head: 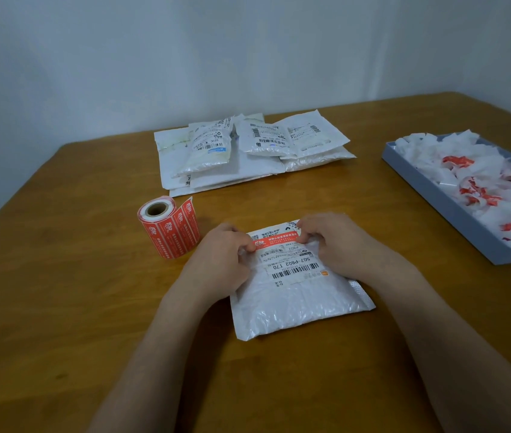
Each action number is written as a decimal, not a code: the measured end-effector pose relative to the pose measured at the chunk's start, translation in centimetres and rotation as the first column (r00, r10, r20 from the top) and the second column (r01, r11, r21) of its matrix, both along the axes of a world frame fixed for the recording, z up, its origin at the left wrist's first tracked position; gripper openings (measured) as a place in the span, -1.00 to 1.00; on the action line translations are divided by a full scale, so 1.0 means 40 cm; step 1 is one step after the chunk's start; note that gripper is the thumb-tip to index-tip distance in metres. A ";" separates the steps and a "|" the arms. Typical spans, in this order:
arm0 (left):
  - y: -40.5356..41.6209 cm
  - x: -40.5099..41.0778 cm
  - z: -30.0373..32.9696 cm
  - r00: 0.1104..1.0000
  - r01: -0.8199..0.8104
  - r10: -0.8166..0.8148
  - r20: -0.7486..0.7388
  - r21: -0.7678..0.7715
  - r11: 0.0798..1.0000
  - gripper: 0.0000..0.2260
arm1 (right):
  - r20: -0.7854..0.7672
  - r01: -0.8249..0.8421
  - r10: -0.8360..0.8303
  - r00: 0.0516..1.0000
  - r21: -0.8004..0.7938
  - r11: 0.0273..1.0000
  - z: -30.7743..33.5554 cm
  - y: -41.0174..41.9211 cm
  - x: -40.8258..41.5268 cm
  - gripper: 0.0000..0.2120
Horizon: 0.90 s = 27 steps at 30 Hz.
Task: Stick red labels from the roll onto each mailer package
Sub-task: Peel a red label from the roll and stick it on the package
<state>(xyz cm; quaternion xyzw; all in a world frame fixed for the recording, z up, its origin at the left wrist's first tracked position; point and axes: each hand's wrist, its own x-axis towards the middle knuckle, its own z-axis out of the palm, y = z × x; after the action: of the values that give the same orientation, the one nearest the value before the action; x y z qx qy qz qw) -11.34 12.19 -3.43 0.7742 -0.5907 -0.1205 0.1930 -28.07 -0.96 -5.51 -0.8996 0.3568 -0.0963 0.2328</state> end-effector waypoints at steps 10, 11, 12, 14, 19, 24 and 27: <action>0.007 -0.008 -0.008 0.998 -0.024 0.020 -0.056 -0.077 0.997 -0.70 | 0.017 -0.079 0.078 0.997 0.039 0.996 0.005 0.026 -0.013 -0.34; 0.005 -0.009 -0.008 0.999 -0.019 0.016 -0.042 -0.075 0.997 -0.69 | -0.007 -0.088 0.089 0.996 0.043 0.995 0.009 0.032 -0.011 -0.30; 0.004 -0.010 -0.009 1.000 -0.011 0.009 -0.027 -0.070 0.997 -0.69 | -0.031 -0.095 0.097 0.995 0.043 0.995 0.013 0.038 -0.010 -0.25; 0.001 -0.013 -0.013 1.000 0.008 -0.007 0.004 -0.060 0.998 -0.69 | -0.084 -0.107 0.109 0.990 0.025 0.994 0.017 0.045 -0.008 -0.19; -0.002 -0.013 -0.018 0.999 0.023 -0.021 0.043 -0.056 0.998 -0.65 | -0.138 -0.102 0.100 0.985 -0.004 0.995 0.019 0.051 -0.002 -0.15; -0.005 -0.006 -0.024 0.997 0.041 -0.039 0.065 -0.031 0.999 -0.66 | -0.159 -0.087 0.080 0.984 -0.033 0.996 0.021 0.056 0.005 -0.16; -0.006 -0.006 -0.025 0.996 0.056 -0.056 0.067 -0.006 0.998 -0.71 | -0.131 -0.076 0.074 0.989 -0.011 0.997 0.025 0.055 0.008 -0.21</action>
<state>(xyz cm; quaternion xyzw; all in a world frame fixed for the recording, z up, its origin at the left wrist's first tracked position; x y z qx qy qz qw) -11.59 11.93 -4.44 0.7601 -0.6187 -0.0976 0.1730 -27.76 1.25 -4.50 -0.9186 0.3362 -0.0313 0.2052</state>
